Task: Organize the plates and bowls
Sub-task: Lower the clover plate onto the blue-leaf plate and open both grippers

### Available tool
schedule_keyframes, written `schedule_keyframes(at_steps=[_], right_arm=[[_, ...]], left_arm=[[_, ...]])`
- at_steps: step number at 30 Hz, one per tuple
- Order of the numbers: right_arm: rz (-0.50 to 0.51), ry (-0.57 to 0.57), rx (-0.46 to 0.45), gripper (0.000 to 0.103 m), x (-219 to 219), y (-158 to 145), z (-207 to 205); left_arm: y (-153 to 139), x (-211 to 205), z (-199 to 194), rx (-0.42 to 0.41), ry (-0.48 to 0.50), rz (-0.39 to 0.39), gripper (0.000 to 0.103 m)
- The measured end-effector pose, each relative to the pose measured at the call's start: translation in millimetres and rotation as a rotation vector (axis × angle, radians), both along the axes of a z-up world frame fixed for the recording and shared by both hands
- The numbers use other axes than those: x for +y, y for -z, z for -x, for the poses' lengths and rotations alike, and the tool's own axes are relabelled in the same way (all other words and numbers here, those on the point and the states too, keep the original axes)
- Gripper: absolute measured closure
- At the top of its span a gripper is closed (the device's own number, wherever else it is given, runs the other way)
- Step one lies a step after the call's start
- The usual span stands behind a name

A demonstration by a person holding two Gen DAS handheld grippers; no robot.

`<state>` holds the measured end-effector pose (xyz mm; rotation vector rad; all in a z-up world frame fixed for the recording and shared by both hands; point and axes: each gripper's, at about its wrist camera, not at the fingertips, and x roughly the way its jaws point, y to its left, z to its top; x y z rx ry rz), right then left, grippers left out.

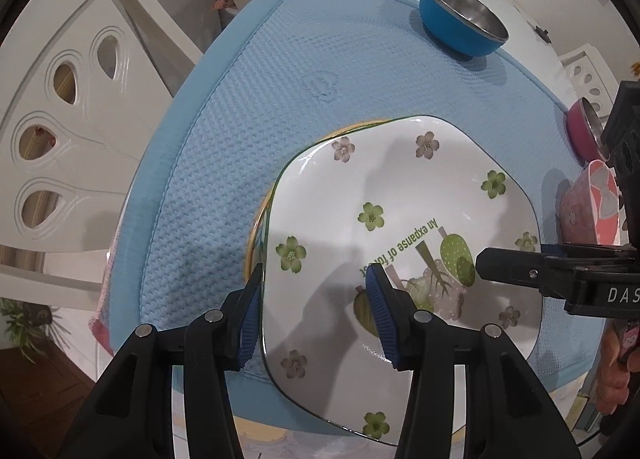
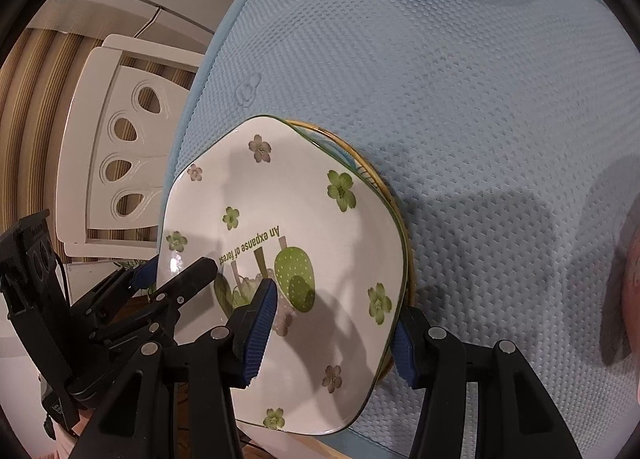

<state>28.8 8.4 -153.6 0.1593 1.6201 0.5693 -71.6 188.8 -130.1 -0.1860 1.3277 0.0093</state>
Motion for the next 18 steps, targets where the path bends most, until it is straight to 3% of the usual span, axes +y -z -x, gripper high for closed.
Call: schedule_keyframes(at_steps=[18], right_arm=[[0.023,-0.006,0.019,0.052,3.3,-3.4,0.7]], left_arm=[[-9.8,1.8,-3.1,-0.026,-0.006,-0.025,0.057]])
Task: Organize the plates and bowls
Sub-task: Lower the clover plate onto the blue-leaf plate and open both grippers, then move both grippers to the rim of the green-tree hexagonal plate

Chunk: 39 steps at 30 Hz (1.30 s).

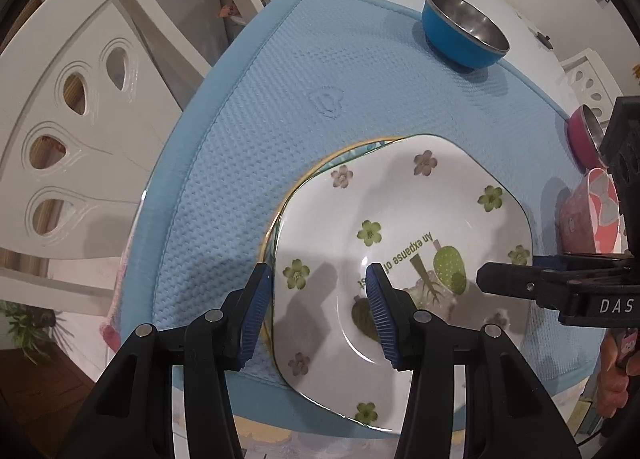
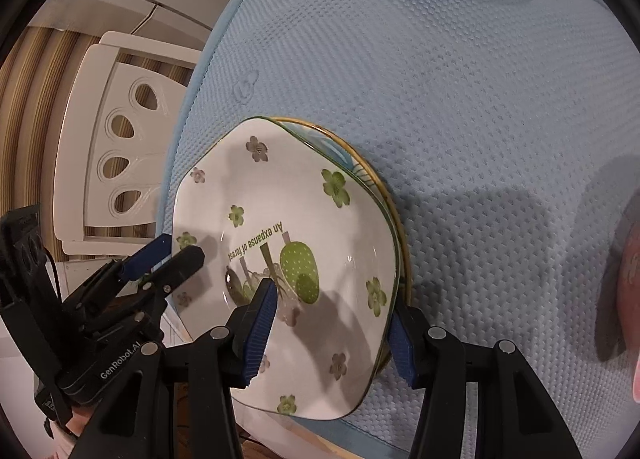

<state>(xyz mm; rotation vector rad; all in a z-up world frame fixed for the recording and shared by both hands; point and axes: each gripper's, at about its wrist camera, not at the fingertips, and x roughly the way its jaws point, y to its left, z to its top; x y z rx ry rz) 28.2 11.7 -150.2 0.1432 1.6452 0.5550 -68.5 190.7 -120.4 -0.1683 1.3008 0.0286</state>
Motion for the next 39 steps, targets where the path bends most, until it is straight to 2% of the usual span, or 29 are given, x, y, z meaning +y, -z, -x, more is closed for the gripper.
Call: schedule_keyframes(at_steps=[19,31,34,39], right_arm=[[-0.049,0.039,-0.024,0.052,-18.4,-19.7,-2.1],[-0.108,0.073,-0.105,0.052,-50.9,-57.9,-3.2],[-0.121,0.093,-0.125,0.052,-62.0,-66.0,-5.2],[-0.126,0.137,-0.182,0.052,-86.4,-81.7,-5.6]], left_arm=[[-14.4,-11.6,-3.5,-0.015,-0.009,-0.011,0.056],[-37.4,-55.0,-14.2,-0.038,0.051,-0.025,0.056],[-41.3,-66.6,-20.4,-0.016,0.05,-0.047,0.056],[-47.6,-87.4,-31.8,-0.005,0.037,-0.015,0.055]])
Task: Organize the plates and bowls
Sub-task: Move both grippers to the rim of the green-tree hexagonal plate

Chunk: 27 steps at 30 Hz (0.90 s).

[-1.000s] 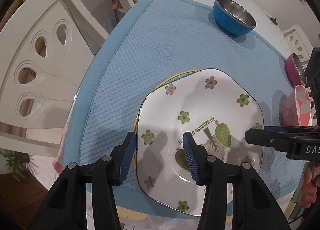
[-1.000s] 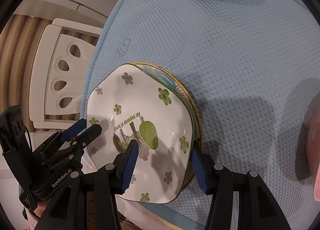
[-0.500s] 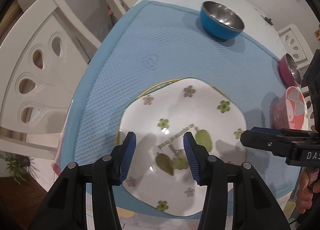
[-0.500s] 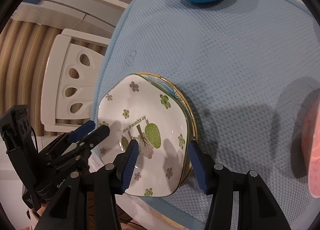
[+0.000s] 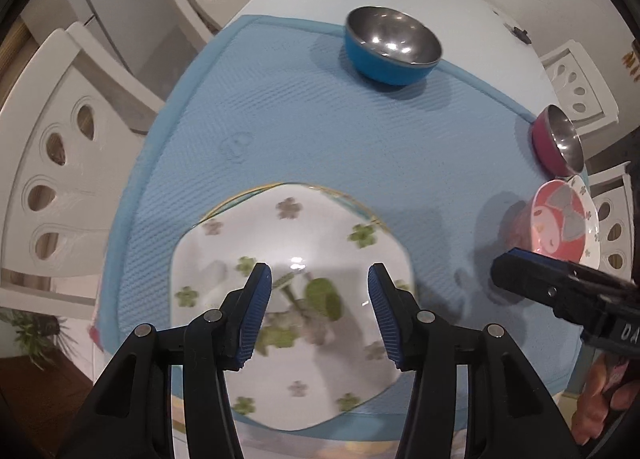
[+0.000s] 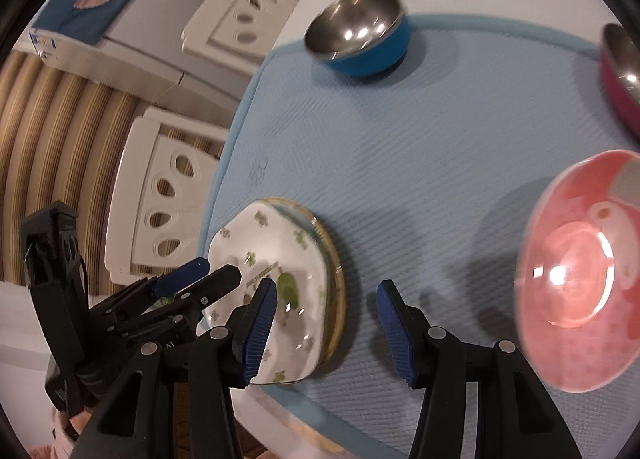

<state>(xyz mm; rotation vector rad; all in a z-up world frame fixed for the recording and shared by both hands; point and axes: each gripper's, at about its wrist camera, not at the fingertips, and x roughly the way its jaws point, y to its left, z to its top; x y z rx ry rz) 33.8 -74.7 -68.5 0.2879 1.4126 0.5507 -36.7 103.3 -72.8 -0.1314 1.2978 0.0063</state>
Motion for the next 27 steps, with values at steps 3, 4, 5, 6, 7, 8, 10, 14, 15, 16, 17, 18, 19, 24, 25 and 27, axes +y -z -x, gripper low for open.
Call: schedule_keyframes(at_steps=[3,4,5,6,7,8,10,14,15,16,17,18,19,24,25,27], right_arm=[[-0.002,0.029,-0.025,0.052,-17.7,-9.1,1.2],[-0.004,0.037,-0.034,0.052,-24.1,-11.6,2.0],[-0.004,0.046,-0.043,0.052,-31.0,-14.2,2.7],[-0.004,0.053,-0.049,0.052,-37.8,-16.5,3.6],[-0.005,0.064,-0.057,0.052,-46.3,-19.4,4.1],[-0.007,0.072,-0.062,0.052,-51.2,-21.3,4.0],[-0.012,0.089,-0.071,0.052,-64.6,-25.3,4.1],[-0.014,0.129,-0.09,0.052,-97.2,-31.2,3.7],[-0.014,0.14,-0.096,0.052,-104.2,-32.8,3.6],[-0.012,0.152,-0.105,0.052,-112.4,-34.4,3.7],[-0.003,0.169,-0.118,0.052,-122.0,-36.3,4.1],[0.002,0.182,-0.128,0.052,-129.5,-37.9,4.3],[0.003,0.195,-0.137,0.052,-138.3,-39.3,4.1],[-0.021,0.29,-0.174,0.052,-186.9,-43.7,7.0],[-0.025,0.31,-0.175,0.052,-196.8,-43.3,7.7],[-0.031,0.351,-0.174,0.052,-216.9,-41.4,8.6]], left_arm=[[-4.4,-20.4,-6.9,-0.007,0.024,-0.018,0.054],[-5.9,-26.6,-9.3,-0.008,0.03,-0.019,0.054],[-8.4,-35.3,-12.6,-0.012,0.039,-0.016,0.054],[-10.5,-40.6,-14.4,-0.014,0.045,-0.013,0.054],[-13.0,-48.8,-17.4,-0.019,0.053,-0.013,0.054],[-14.9,-55.7,-19.1,-0.022,0.061,-0.014,0.053],[-19.4,-70.9,-24.3,-0.031,0.081,-0.012,0.051],[-28.4,-105.5,-33.5,-0.053,0.135,-0.004,0.051],[-29.5,-112.9,-34.9,-0.056,0.146,-0.003,0.05],[-30.1,-119.9,-36.3,-0.06,0.159,-0.002,0.048],[-30.6,-129.9,-37.6,-0.065,0.176,0.001,0.047],[-31.4,-138.0,-39.1,-0.067,0.186,0.002,0.046],[-31.6,-146.6,-40.5,-0.067,0.198,0.005,0.046],[-31.3,-185.6,-49.0,-0.069,0.266,0.0,0.046],[-31.1,-194.1,-51.9,-0.068,0.282,-0.003,0.046],[-31.1,-209.1,-57.6,-0.067,0.304,-0.005,0.046]])
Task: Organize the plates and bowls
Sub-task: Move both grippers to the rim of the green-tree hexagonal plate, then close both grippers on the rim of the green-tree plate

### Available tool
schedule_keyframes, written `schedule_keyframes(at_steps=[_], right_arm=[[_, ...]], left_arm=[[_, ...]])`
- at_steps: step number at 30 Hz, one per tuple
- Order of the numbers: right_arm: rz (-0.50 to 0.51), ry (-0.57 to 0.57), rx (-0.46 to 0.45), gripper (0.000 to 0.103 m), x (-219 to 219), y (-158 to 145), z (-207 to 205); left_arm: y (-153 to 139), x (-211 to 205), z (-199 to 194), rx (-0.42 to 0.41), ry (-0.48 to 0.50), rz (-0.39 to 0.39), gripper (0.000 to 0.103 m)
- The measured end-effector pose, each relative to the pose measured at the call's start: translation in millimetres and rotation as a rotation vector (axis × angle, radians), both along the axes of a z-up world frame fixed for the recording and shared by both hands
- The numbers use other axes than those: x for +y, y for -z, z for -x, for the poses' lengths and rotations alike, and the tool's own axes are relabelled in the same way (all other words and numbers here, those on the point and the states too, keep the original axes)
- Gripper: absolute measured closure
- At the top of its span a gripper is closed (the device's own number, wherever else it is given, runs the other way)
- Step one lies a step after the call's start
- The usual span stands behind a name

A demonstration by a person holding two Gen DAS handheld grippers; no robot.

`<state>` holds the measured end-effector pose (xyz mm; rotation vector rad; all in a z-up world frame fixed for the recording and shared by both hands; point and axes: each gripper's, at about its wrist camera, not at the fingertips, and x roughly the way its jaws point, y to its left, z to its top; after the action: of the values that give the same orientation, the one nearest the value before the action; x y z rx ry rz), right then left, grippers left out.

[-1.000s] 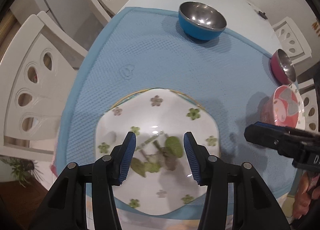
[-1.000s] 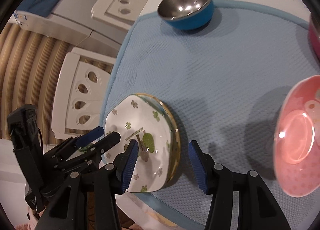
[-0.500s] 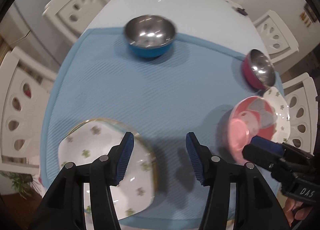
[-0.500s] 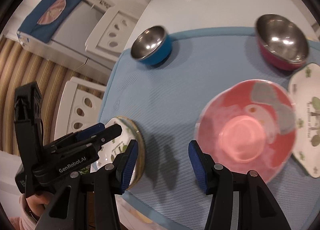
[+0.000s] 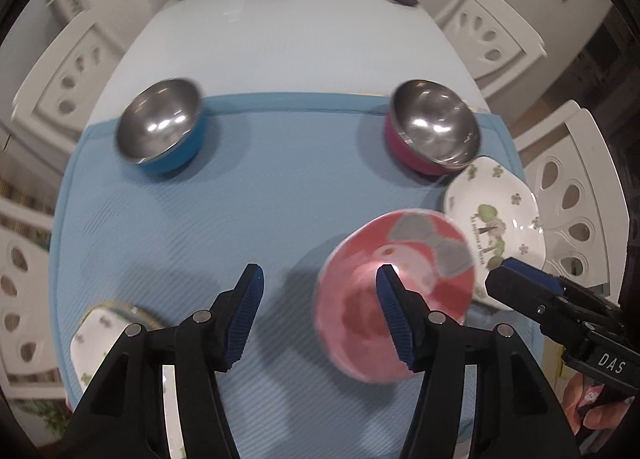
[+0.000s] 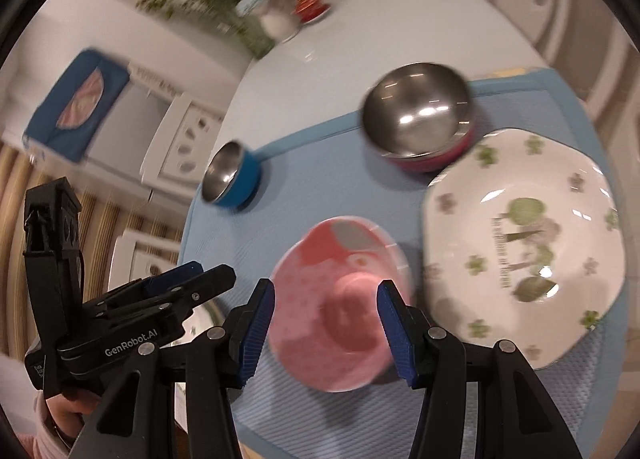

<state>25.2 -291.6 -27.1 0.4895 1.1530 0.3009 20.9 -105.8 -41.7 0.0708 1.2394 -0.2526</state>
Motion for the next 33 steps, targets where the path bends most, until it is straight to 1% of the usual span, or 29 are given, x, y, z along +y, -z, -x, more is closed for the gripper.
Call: schedule_keyframes(at_steps=[4,7,10,12,14,17,19,22,25,26,29,33], right_arm=[[-0.013,0.077,0.015,0.052,-36.7,5.5,2.5],[0.008,0.123,0.02,0.051,-63.2,6.5,2.4],[0.038,0.172,0.023,0.044,-90.9,6.9,1.4],[0.041,0.209,0.026,0.044,-108.0,8.3,0.4],[0.043,0.241,0.042,0.043,-124.7,11.3,0.2],[0.046,0.278,0.062,0.042,-144.8,17.3,0.2],[0.052,0.298,0.074,0.041,-154.2,21.5,0.8],[0.073,0.317,0.103,0.03,-165.1,29.6,-1.7],[0.084,0.326,0.133,0.029,-171.6,38.4,-4.0],[0.093,0.327,0.142,0.028,-172.8,40.7,-5.5],[0.128,0.324,0.171,0.027,-177.9,48.0,-9.5],[0.11,0.312,0.211,0.027,-181.1,61.3,-14.3]], left_arm=[[3.3,-34.7,-15.3,0.008,0.04,-0.008,0.046],[5.3,-58.6,-21.7,0.012,0.064,0.004,0.046],[11.2,-87.1,-28.7,0.021,0.102,0.002,0.045],[18.0,-103.1,-32.6,0.037,0.128,-0.017,0.045],[26.8,-117.7,-35.6,0.057,0.152,-0.055,0.045],[37.1,-134.6,-40.9,0.082,0.186,-0.071,0.045],[43.8,-142.5,-44.8,0.099,0.2,-0.086,0.045],[52.4,-153.7,-49.4,0.122,0.224,-0.096,0.045],[61.0,-164.1,-51.0,0.131,0.241,-0.13,0.045],[63.1,-165.8,-51.5,0.137,0.244,-0.136,0.045],[70.5,-169.9,-52.5,0.154,0.254,-0.141,0.045],[79.9,-173.8,-54.4,0.176,0.263,-0.147,0.045]])
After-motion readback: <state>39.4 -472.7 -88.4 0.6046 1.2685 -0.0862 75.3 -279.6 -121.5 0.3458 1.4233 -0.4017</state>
